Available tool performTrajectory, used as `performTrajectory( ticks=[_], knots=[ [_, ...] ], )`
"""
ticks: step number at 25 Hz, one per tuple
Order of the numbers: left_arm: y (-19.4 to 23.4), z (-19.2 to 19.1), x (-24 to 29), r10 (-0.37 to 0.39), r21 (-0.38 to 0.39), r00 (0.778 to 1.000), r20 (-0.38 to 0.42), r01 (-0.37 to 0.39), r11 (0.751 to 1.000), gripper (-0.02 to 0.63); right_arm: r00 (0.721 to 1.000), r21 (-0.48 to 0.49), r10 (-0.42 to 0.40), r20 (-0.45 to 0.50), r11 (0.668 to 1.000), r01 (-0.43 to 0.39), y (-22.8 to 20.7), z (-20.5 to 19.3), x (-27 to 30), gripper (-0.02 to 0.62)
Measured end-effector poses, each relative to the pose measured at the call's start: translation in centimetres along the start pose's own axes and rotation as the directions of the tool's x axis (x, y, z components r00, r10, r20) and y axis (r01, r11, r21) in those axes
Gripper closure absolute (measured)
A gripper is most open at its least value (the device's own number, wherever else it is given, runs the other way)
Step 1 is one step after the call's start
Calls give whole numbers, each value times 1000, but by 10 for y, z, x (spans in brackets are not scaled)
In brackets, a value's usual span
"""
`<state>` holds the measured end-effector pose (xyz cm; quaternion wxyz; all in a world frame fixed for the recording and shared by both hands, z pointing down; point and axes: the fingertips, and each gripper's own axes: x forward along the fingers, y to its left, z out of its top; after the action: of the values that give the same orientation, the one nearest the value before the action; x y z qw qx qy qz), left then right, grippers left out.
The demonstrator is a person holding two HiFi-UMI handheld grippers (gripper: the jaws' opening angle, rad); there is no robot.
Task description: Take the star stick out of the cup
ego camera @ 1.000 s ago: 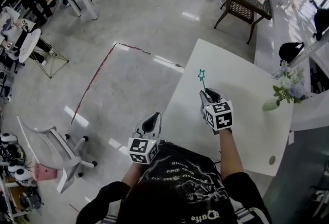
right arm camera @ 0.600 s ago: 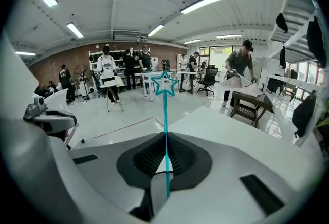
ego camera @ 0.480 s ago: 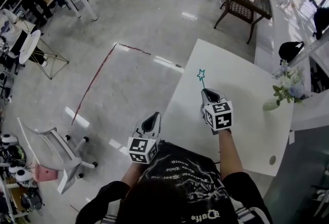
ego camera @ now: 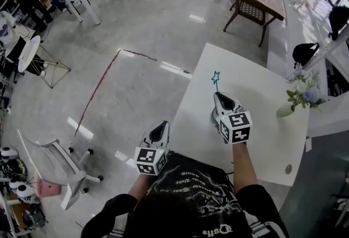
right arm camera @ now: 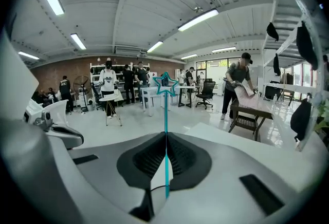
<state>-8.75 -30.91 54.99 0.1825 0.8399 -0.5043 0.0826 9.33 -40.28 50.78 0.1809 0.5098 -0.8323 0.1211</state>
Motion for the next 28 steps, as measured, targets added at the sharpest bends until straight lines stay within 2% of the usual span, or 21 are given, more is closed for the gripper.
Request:
performTrajectory(
  ticks=[7, 13, 18, 23, 28],
  knots=[
    [-13, 8, 6, -41, 12, 999, -1, 41, 999, 586, 988, 10, -39, 146, 999, 38, -4, 37, -28, 583],
    [-18, 12, 11, -61, 30, 998, 8, 61, 998, 586, 962, 36, -64, 266, 998, 57, -8, 66, -57, 583],
    [-25, 20, 12, -95, 24, 995, 19, 95, 995, 586, 940, 72, -103, 326, 994, 84, -8, 79, -85, 583],
    [-35, 16, 19, -133, 71, 991, 4, 132, 989, 587, 932, 42, -154, 329, 988, 148, -15, 70, -106, 583],
    [-50, 30, 21, -172, 74, 985, 10, 171, 982, 586, 918, 55, -198, 345, 980, 190, -18, 50, -132, 583]
  ],
)
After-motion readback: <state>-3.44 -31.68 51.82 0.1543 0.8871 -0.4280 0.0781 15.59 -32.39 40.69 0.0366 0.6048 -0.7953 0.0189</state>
